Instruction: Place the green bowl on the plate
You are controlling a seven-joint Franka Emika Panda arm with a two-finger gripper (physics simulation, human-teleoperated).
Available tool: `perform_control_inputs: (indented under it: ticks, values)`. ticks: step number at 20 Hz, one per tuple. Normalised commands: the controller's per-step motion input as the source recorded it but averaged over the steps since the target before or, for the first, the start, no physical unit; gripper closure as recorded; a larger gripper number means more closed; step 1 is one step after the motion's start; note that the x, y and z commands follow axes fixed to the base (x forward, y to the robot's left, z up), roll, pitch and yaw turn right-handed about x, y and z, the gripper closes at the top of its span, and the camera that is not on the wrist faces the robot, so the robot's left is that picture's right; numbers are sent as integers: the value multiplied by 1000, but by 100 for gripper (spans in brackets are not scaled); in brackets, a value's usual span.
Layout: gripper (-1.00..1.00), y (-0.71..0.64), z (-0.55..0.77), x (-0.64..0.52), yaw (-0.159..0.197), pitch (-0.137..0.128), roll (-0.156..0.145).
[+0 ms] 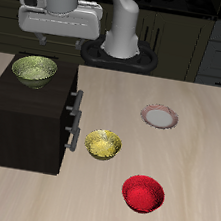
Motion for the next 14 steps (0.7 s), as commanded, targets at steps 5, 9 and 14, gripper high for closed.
perform_control_inputs:
  ticks: [5, 9, 14]
  values:
    - [-100, -1, -4, 199, 21, 8, 30]
    - [-100, -48, 67, 168, 8, -6, 3]
    - [-100, -42, 21, 81, 11, -11, 12]
